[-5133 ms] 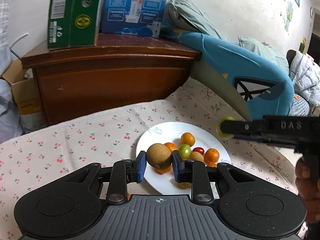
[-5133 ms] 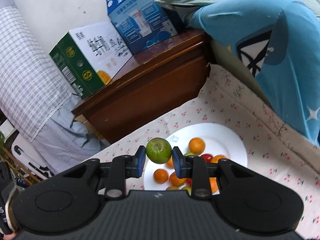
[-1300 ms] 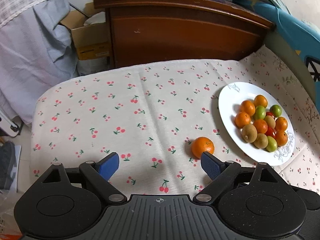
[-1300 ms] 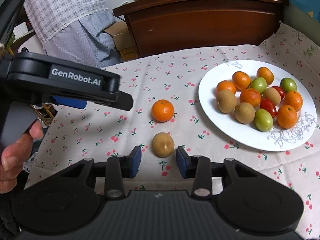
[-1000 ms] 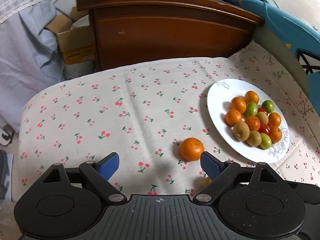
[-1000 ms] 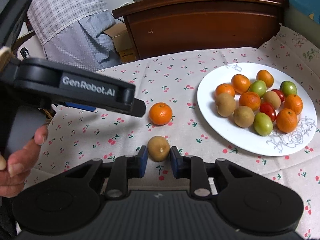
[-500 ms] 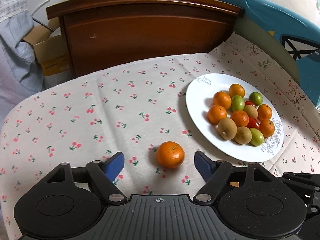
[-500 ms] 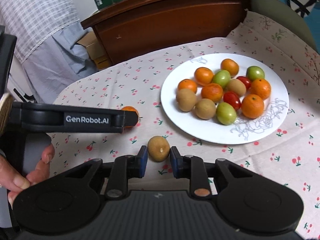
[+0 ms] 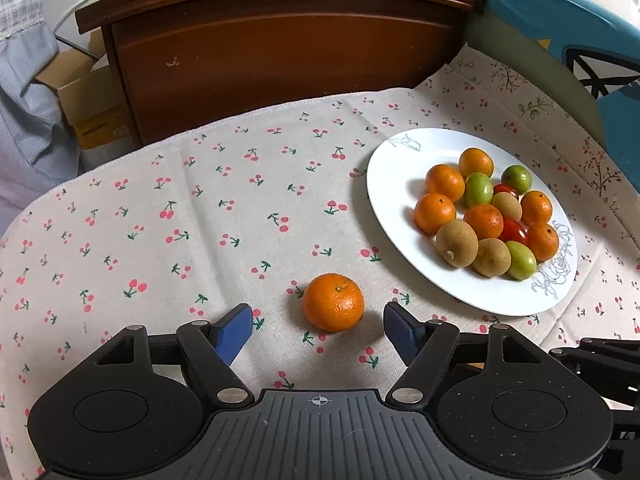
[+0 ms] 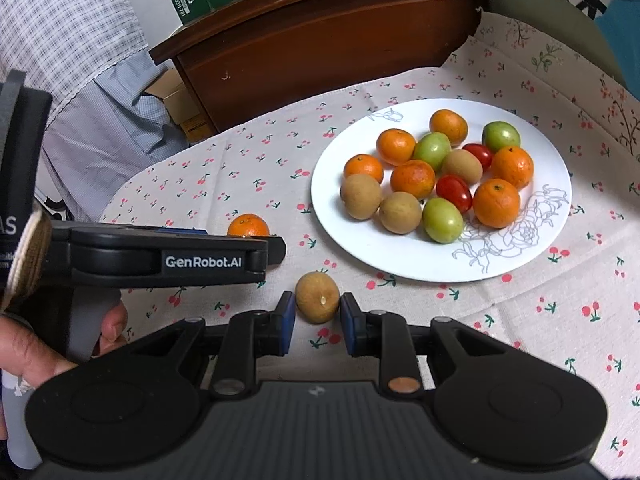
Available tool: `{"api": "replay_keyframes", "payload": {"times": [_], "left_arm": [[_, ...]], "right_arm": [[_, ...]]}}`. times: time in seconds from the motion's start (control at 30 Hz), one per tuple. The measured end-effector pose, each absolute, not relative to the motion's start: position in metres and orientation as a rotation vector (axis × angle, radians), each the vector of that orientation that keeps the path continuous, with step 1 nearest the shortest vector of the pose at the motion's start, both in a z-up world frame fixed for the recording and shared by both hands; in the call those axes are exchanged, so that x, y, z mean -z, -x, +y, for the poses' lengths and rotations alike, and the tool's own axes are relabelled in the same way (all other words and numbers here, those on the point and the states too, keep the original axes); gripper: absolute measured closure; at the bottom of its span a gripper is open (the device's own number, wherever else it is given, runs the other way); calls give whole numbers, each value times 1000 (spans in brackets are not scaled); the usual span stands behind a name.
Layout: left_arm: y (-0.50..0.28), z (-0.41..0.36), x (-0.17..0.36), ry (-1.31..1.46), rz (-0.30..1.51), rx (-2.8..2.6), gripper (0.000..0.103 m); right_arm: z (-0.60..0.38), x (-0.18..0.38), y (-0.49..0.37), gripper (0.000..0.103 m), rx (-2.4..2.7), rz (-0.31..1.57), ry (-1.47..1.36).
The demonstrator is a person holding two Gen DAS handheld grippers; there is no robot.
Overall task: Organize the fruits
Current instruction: 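Grasp the mandarin with the left tool while the right tool grasps the brown kiwi, then carry the mandarin and kiwi over the white plate with both tools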
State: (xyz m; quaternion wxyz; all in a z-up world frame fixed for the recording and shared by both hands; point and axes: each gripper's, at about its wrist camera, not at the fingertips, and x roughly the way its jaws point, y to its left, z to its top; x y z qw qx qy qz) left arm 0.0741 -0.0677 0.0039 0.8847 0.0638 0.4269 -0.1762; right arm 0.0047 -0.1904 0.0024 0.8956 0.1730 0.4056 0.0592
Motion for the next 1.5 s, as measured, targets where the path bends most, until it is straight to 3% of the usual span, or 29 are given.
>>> {"api": "replay_keyframes", "payload": {"times": [0.2,1.5], "left_arm": [[-74,-63,-7,-108,881,367,74],[-53,-69,-83,-58,645,508,74]], "right_arm": [[-193,-5,-5,79,-120,831,-373],[-274,-75,-26,79,-91,592,-555]]}}
